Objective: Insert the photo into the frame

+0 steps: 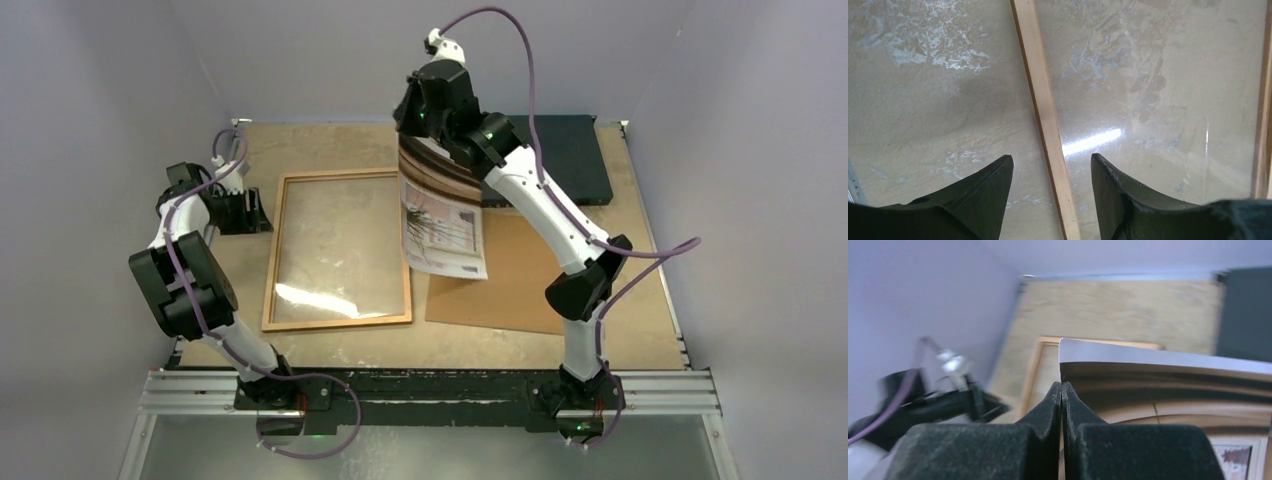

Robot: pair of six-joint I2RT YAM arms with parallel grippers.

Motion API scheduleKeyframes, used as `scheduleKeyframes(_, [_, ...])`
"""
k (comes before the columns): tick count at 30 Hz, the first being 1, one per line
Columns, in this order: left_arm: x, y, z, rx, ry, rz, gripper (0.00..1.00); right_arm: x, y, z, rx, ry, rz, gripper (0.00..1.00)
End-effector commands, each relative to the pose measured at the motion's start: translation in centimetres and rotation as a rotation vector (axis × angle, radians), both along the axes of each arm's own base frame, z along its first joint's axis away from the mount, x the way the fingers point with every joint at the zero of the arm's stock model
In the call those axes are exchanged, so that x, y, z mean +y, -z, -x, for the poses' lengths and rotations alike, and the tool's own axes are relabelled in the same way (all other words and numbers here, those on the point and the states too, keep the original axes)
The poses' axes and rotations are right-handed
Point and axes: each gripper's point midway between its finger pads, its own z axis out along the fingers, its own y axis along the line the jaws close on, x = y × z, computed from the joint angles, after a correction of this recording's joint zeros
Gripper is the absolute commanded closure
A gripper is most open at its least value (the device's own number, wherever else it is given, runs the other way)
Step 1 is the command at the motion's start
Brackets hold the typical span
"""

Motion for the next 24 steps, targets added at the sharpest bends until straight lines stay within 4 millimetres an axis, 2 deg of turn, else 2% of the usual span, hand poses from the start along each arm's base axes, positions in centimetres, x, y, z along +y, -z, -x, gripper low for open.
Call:
scheduleKeyframes(1, [0.9,-3.1,-0.9,-0.079,-0.066,0.021,0.43,6.1,-9.1,5.2,-0.152,-0.349,-0.255,1.0])
scheduleKeyframes(4, [2.6,-3.5,-1.2,-0.092,-0.13,-0.003,0.43,6.2,-13.5,7.6,-0.232,-0.436,-0.377,1.0])
scheduleKeyframes(8, [4.3,-3.7,-1.2,-0.103,-0.194,-0.054,0.42,3.1,-17.4,9.9,-0.337,-0.405,-0.47,1.0])
scheduleKeyframes(13, [5.0,-3.1,-1.0,-0.099,-0.232,-0.065,0.42,-1.1,-14.4,9.4,-0.31,-0.243,-0.501,1.0])
scheduleKeyframes(19, [4.7,-2.6,-0.7,-0.09,-0.226,-0.057,0.42,-6.8,-8.6,6.9,-0.187,-0.031,-0.543,1.0])
scheduleKeyframes(22, [4.6,-2.4,-0.5,-0.089,-0.223,-0.053,0.42,-8.3,-5.8,5.8,-0.134,0.021,-0.545,1.0])
scheduleKeyframes(24, [4.4,-2.4,-0.5,-0.089,-0.221,-0.049,0.42,-8.1,-5.3,5.5,-0.122,0.001,-0.557,1.0])
